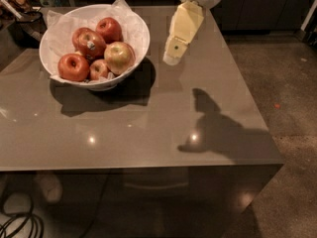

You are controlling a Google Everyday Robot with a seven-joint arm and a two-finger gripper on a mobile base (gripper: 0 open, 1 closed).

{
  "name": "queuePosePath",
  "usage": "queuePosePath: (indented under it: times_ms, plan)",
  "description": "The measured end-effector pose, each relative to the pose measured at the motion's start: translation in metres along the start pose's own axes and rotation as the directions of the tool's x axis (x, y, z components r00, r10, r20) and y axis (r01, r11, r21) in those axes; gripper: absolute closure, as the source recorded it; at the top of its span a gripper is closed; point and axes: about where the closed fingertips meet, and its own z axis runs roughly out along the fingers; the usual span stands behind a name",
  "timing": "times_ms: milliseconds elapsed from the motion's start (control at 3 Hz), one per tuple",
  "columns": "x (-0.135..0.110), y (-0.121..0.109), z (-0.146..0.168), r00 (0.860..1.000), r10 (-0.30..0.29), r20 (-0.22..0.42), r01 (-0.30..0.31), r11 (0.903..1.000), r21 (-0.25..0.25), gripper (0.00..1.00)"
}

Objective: Pick apple from white bowl

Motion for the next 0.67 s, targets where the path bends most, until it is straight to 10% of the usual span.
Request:
queuePosePath:
  times_ms: [667]
  plan:
    - [-0.056, 0.016, 0.013, 0.988, -0.127, 0.093, 0.134, 0.9878, -0.079, 0.15]
